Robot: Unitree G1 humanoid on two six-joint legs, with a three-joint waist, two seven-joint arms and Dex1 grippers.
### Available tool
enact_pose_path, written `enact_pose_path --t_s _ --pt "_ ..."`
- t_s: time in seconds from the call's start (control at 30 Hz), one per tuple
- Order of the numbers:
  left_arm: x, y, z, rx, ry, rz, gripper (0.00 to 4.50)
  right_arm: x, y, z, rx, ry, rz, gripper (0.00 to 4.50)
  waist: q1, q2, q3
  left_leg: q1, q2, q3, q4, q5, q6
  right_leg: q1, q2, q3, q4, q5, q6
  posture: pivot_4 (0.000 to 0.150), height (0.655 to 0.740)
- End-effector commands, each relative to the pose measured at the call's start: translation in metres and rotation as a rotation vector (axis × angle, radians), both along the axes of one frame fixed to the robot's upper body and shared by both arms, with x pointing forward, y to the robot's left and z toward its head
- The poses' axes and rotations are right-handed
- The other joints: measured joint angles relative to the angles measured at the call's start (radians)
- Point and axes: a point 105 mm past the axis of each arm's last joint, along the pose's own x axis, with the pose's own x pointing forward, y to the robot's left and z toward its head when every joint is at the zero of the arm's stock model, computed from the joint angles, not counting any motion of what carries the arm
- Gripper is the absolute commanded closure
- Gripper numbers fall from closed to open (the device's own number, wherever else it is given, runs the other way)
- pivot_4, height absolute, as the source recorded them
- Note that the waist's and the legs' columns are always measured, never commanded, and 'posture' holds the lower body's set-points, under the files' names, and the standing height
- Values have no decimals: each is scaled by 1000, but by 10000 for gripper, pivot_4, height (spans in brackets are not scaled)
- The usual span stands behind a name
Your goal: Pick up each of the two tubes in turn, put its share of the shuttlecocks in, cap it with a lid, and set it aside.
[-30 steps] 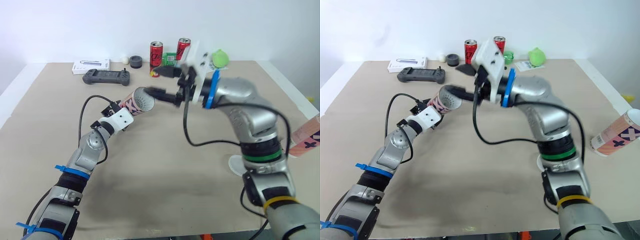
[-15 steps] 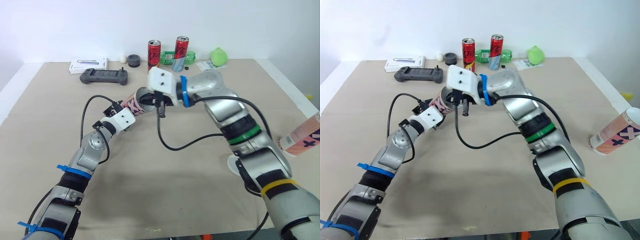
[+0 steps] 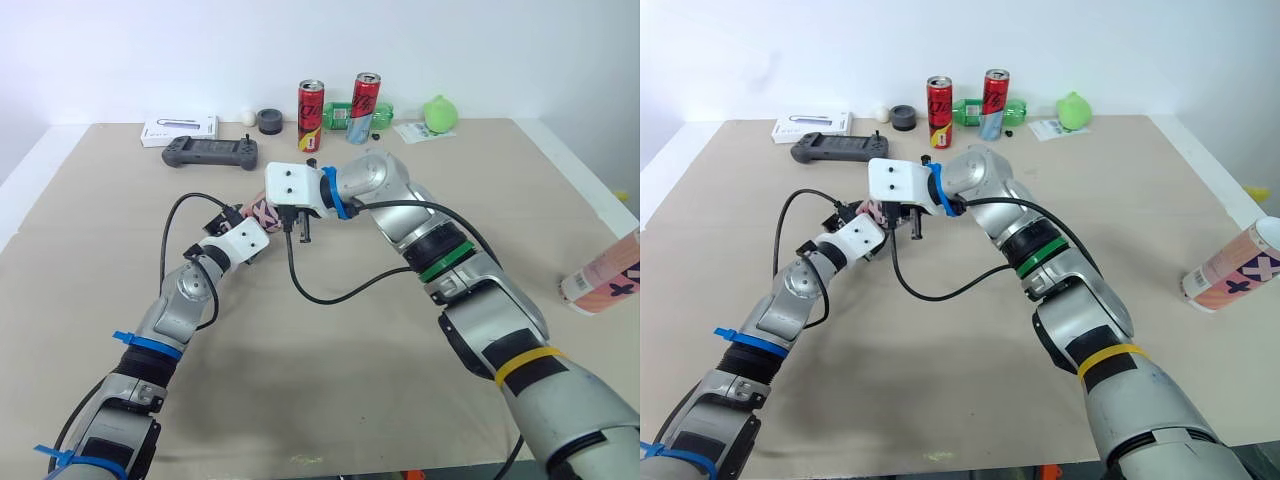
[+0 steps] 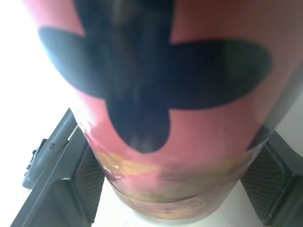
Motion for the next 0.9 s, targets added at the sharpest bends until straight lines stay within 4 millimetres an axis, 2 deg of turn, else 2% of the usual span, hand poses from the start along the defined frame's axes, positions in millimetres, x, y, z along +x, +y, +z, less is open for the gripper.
enact_pose_path --t_s 0.03,0.17,0.33,0.47,0.57,0.6,0.63,0.67,0.7,0.77,0.87,0.9 --pt "-2 -5 22 -23 -81 -25 8598 -19 -4 42 81 -50 77 44272 0 0 0 0 0 0 0 0 0 0 0 0 0 0 0 1500 7400" --pt "-2 -5 22 -29 -78 -30 8598 -32 -18 56 100 -46 99 44272 0 0 0 0 0 -1 0 0 0 0 0 0 1 0 0 1500 7400" --pt "-2 -10 23 -86 -60 -60 8598 -43 -41 57 102 -10 91 44272 0 0 0 1 0 -1 1 0 0 0 0 0 2 0 0 1500 7400" --pt "-9 -25 26 -287 6 -158 8598 -55 -73 61 239 105 54 44272 3 0 0 1 -1 -1 1 0 -1 1 0 0 3 0 0 1500 7400" --pt "-20 -38 30 -463 79 -278 8598 -62 -102 55 288 181 -6 44272 5 0 0 0 -1 -2 1 0 -1 1 -1 0 3 -1 1 1500 7400" --pt "-26 -44 29 -521 119 -332 8598 -66 -112 52 293 216 -27 38270 5 0 0 1 -1 -2 1 0 -1 2 -1 -1 2 -1 1 1500 7400" --pt "-30 -46 29 -556 145 -367 8598 -69 -118 50 296 239 -39 36675 4 0 0 0 -1 -1 1 0 -1 2 -1 -1 2 -1 1 1500 7400" --pt "-39 -55 22 -588 227 -440 8598 -72 -130 47 303 270 -75 31029 3 0 0 1 -2 -1 1 0 -1 2 -2 0 2 -1 1 1500 7400" --pt "-52 -65 13 -601 313 -521 8598 -74 -148 39 295 308 -135 27296 2 0 0 1 -2 -1 1 0 -1 2 -1 0 2 -1 1 1500 7400" --pt "-68 -75 2 -642 428 -603 8598 -74 -183 18 252 371 -285 18006 2 0 0 2 -1 -1 1 0 0 3 -1 0 2 -3 2 1500 7400" --pt "-76 -78 -10 -629 502 -613 8598 -72 -229 -15 157 425 -481 1825 2 0 0 3 -2 -1 2 0 0 3 -1 0 2 -6 6 1500 7400" --pt "-77 -79 -13 -619 517 -612 8598 -73 -241 -25 138 443 -530 757 2 0 0 3 -1 -1 2 0 0 3 -1 0 2 -6 7 1500 7400"
